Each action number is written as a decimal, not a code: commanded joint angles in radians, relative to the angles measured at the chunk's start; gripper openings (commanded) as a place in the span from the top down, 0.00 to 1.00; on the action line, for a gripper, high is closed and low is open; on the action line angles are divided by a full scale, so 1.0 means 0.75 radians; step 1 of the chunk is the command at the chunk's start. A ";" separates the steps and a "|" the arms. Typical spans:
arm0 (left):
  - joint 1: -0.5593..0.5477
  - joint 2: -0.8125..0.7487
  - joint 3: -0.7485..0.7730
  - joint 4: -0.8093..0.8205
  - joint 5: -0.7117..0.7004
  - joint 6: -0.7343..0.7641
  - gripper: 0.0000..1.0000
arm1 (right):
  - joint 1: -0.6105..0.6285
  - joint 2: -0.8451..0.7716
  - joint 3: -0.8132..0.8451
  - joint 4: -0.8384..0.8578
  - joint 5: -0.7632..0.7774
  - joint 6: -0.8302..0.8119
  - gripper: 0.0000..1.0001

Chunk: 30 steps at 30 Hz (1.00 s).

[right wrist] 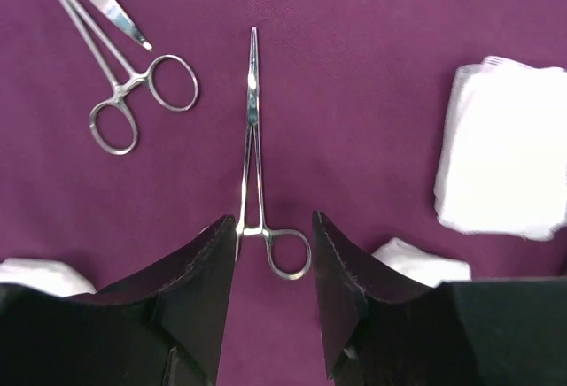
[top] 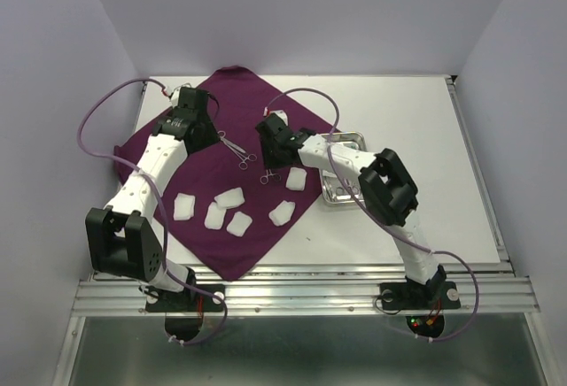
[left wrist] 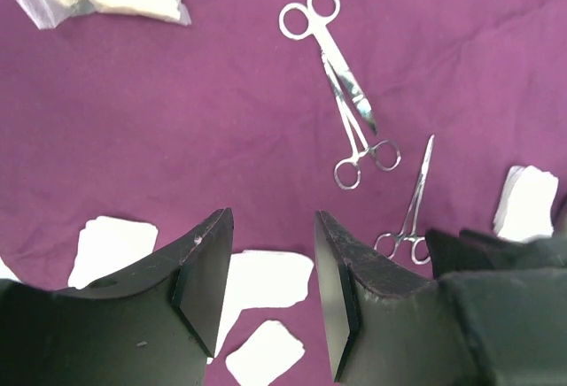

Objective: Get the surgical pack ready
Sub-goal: Place the medical item in the surgical kit, then pick up the medical item from the surgical kit.

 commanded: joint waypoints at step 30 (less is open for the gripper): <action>0.007 -0.124 -0.089 -0.010 0.028 0.065 0.48 | 0.058 0.239 0.316 -0.143 0.148 0.004 0.94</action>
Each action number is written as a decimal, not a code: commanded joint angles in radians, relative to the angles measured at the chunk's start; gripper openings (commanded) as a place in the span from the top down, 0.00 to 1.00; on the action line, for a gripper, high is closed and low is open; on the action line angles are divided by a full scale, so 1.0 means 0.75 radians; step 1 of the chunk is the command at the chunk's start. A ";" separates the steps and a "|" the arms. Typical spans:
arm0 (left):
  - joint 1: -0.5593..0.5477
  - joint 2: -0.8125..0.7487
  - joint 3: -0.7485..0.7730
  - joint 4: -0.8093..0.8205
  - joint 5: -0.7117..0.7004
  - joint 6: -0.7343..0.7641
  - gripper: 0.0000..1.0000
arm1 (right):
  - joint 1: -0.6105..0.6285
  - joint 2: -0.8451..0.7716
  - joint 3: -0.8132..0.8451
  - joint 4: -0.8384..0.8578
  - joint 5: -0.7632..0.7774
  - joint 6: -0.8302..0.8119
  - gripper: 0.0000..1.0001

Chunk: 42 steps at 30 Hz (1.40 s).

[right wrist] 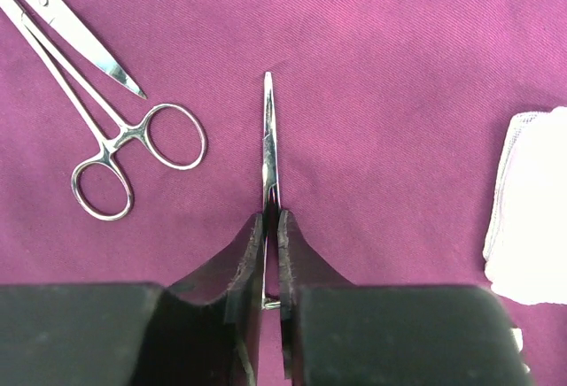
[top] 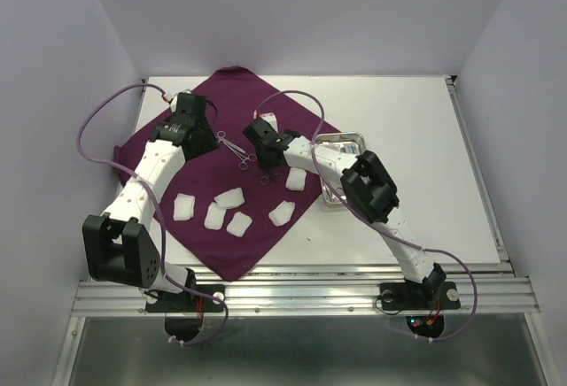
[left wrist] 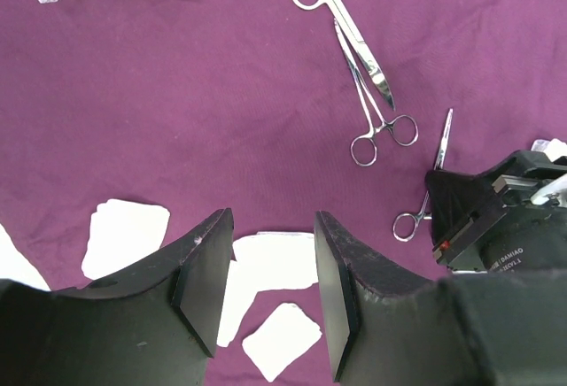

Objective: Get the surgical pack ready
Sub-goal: Pick up the medical item from the surgical kit, then place the medical item in the container.

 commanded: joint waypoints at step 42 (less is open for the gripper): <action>0.015 -0.049 0.066 0.037 0.118 0.053 0.48 | -0.391 -1.164 -1.217 0.353 0.190 -0.099 0.97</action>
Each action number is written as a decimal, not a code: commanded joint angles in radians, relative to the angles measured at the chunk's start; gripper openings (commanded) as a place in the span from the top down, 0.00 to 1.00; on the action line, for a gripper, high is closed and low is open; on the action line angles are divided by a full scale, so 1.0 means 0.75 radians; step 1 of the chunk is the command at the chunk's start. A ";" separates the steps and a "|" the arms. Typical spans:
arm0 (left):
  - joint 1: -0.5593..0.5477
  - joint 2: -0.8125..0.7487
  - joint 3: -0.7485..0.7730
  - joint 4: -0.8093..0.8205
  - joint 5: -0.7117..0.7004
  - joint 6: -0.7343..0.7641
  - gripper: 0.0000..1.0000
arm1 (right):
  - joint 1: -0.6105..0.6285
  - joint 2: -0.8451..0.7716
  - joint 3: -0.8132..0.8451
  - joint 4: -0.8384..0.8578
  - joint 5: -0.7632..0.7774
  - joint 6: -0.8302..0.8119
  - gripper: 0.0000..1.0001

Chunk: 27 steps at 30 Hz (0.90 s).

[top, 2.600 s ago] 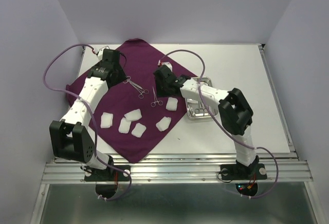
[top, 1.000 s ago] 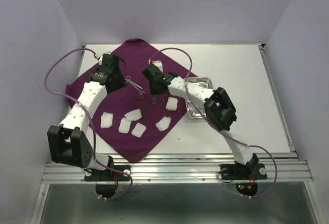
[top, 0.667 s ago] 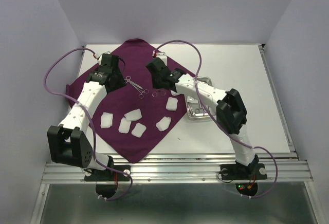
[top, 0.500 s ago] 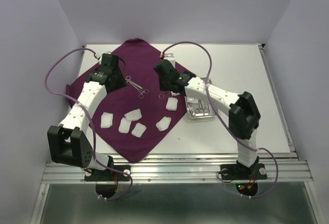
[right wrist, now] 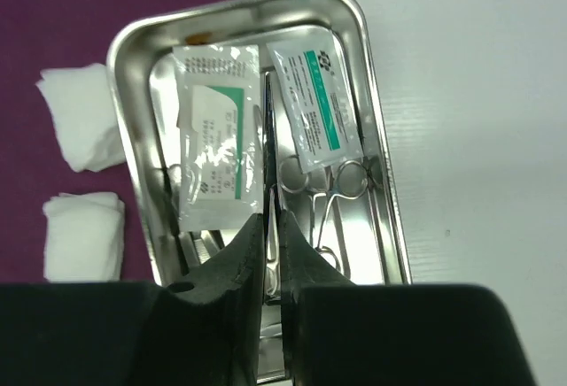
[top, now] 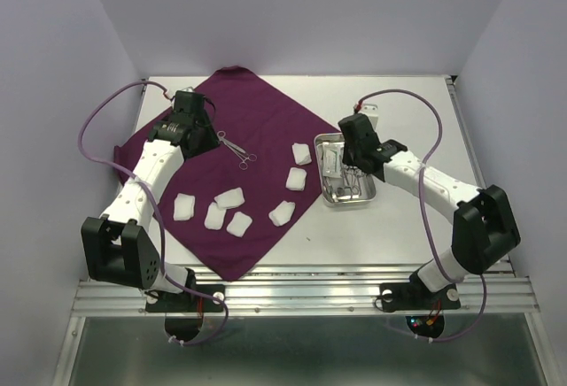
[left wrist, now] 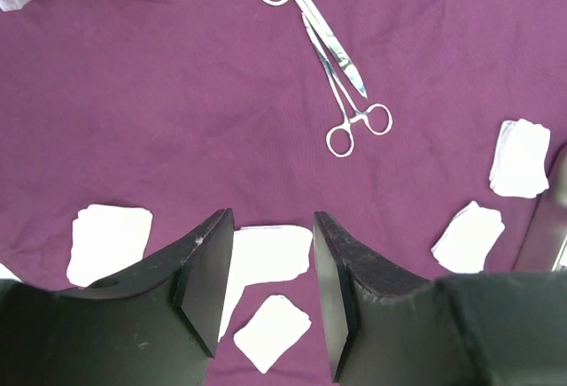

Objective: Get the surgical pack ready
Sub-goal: Place the medical item in the container.

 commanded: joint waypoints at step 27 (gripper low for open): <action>-0.003 0.441 0.311 0.011 0.087 0.047 0.38 | -0.017 -0.058 -0.106 0.147 -0.066 -0.085 0.53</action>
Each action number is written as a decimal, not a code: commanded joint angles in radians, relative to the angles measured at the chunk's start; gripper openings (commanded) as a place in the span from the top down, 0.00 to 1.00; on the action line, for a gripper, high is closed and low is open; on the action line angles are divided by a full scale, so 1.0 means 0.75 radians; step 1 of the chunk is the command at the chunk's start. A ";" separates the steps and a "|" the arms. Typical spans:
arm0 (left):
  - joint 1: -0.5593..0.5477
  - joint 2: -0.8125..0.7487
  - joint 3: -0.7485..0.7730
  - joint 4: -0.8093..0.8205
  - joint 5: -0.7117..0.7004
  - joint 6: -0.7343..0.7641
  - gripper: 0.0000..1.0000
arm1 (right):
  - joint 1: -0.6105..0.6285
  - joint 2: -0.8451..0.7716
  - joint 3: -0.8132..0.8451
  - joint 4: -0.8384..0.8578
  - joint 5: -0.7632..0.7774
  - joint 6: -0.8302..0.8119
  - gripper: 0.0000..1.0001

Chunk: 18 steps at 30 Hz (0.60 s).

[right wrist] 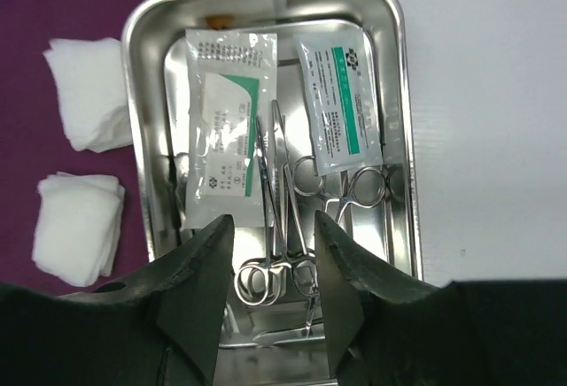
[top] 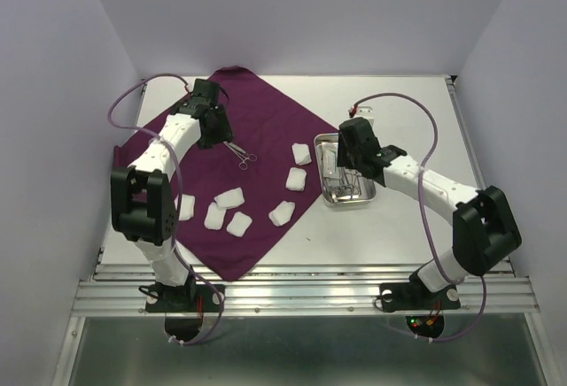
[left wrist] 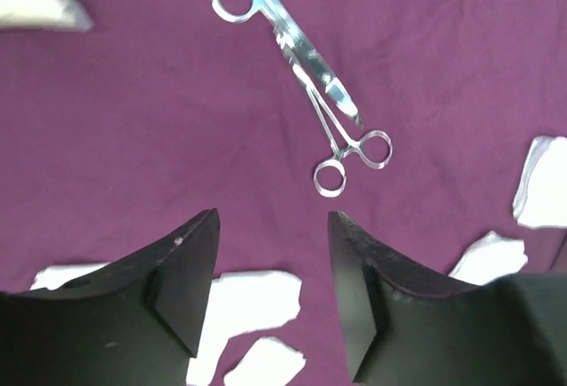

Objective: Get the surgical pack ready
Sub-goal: Place the medical item in the container, then pick up the medical item from the surgical kit.

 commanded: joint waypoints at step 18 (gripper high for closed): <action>-0.079 0.477 0.311 0.011 -0.139 -0.210 0.50 | -0.005 -0.202 0.007 -0.061 -0.107 0.096 0.53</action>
